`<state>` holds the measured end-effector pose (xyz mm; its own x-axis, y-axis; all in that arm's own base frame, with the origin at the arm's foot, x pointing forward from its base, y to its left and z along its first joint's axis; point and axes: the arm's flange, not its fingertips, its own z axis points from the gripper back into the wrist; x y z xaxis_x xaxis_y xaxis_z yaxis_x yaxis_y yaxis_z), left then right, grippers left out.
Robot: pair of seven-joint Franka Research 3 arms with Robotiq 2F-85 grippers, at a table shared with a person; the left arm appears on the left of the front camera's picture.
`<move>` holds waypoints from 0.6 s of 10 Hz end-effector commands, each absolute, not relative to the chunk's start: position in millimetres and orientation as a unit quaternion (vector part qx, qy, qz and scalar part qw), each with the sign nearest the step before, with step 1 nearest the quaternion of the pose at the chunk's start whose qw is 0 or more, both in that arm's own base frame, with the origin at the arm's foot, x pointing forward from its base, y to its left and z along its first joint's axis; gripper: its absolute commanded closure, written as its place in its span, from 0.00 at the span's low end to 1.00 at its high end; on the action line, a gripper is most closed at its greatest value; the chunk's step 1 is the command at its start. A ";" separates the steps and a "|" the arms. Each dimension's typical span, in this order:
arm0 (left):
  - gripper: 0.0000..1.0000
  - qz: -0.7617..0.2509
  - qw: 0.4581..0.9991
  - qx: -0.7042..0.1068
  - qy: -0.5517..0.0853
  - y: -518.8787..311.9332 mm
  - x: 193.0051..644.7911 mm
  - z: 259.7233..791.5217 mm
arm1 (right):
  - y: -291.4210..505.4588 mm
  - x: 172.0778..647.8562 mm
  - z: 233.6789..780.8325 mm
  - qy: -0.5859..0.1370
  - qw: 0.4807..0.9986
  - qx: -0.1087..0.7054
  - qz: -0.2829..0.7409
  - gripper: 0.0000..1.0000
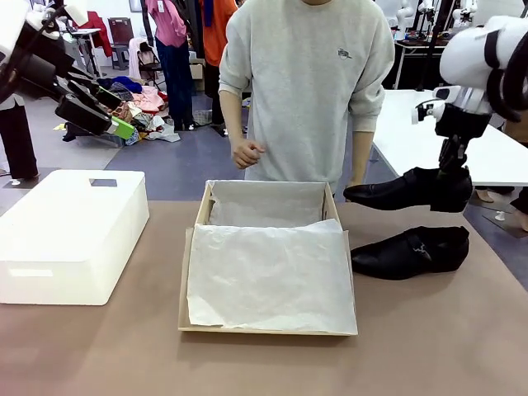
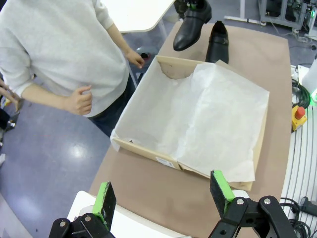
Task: Pack the shoes into the box.
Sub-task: Place one shoe of the Shoes into the Shoes Box.
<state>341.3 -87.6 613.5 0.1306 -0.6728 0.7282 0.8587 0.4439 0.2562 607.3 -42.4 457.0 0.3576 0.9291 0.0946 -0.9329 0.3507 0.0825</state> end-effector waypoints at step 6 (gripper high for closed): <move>0.00 -0.522 0.736 -0.119 -0.413 -85.8 341.9 611.8 | 29.1 566.4 530.6 -0.028 0.833 0.068 0.548 1.00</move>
<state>341.3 -87.6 613.4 0.1306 -0.6729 0.7281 0.8587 0.4439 0.2562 572.8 19.3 527.9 0.3673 0.9238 0.1080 -0.9295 0.3605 0.0775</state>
